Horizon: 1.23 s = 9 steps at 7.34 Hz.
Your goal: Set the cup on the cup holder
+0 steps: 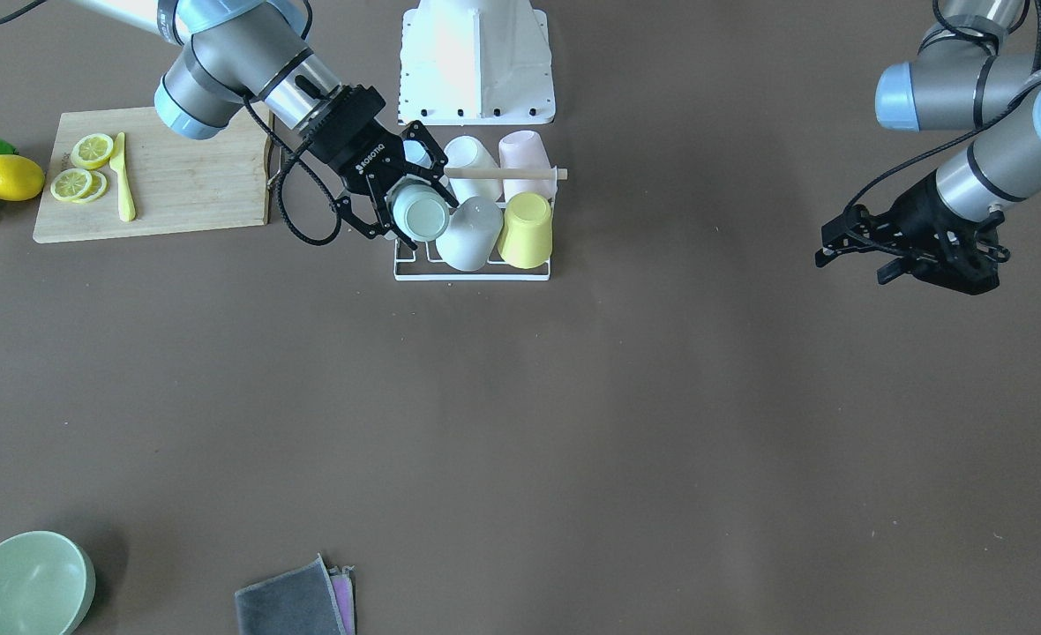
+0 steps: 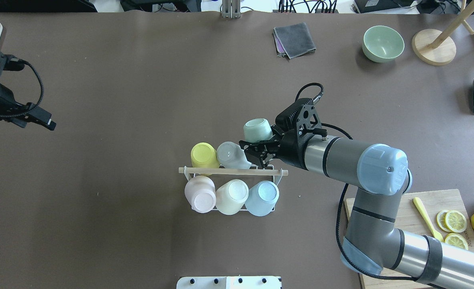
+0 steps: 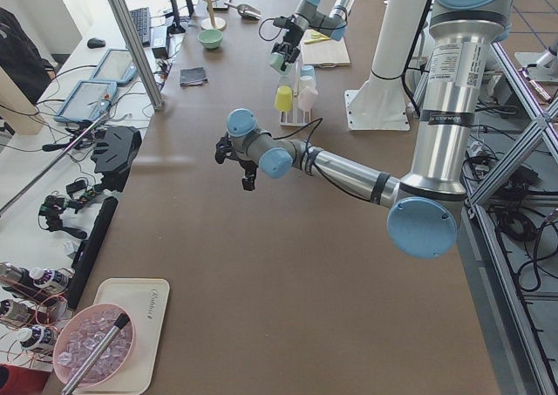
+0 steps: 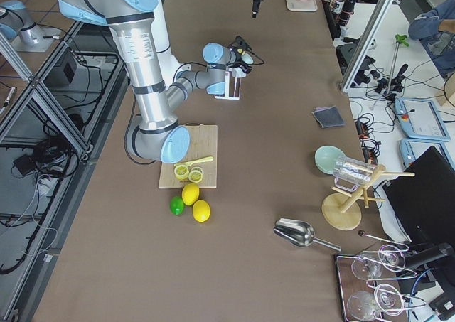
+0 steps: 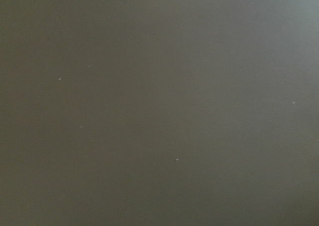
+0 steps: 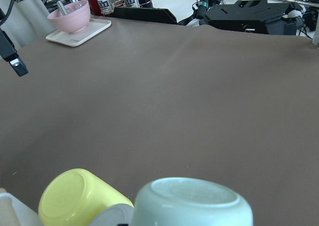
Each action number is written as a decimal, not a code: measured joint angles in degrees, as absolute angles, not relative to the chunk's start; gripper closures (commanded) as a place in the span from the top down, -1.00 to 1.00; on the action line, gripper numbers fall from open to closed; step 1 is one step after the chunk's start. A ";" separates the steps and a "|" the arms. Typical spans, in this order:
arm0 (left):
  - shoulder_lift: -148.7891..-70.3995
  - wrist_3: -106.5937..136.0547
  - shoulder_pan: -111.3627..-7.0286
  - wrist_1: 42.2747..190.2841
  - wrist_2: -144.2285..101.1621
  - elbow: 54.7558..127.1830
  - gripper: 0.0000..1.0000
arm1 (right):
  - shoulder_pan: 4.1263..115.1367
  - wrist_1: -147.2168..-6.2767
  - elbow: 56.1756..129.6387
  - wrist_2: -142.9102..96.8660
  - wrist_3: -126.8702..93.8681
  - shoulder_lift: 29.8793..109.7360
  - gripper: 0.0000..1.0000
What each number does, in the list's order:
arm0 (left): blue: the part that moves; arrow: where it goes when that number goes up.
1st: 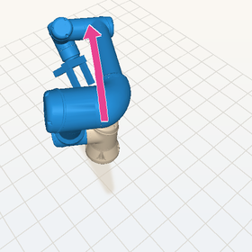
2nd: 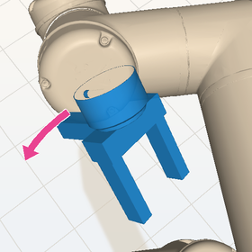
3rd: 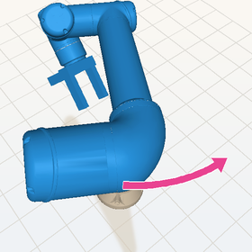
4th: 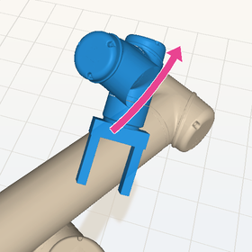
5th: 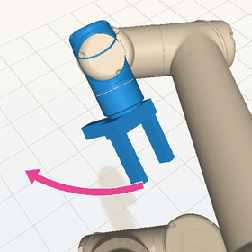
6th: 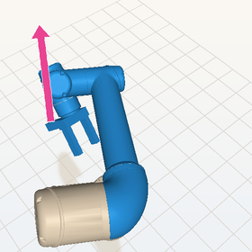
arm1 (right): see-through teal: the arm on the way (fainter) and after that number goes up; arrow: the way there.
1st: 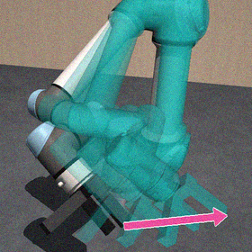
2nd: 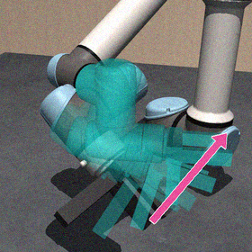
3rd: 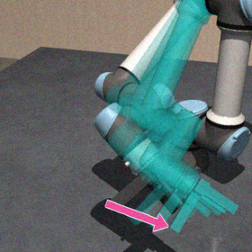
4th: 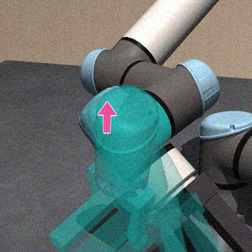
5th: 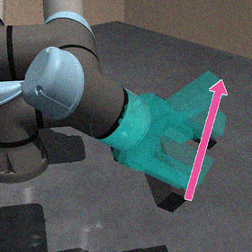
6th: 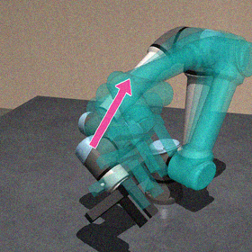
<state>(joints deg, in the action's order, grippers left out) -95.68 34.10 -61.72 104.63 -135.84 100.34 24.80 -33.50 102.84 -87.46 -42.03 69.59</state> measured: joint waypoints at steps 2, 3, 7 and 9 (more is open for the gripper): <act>-92.57 25.72 -68.37 92.40 -135.32 101.39 0.98 | 24.28 -33.36 102.93 -87.08 -42.09 69.76 -0.41; -89.95 19.59 -72.10 89.44 -135.23 101.58 0.98 | 24.16 -33.34 103.09 -87.10 -42.14 69.78 0.39; -78.28 -1.06 -88.28 85.88 -135.76 101.03 0.98 | 23.23 -33.51 103.97 -87.19 -42.77 70.03 1.00; -76.76 -2.60 -93.43 85.18 -135.56 100.29 0.98 | 23.08 -33.49 104.04 -87.21 -42.80 70.19 1.00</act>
<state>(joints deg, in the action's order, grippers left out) -76.76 -2.60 -93.43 85.18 -135.56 100.29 23.08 -33.49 104.04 -87.21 -42.80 70.19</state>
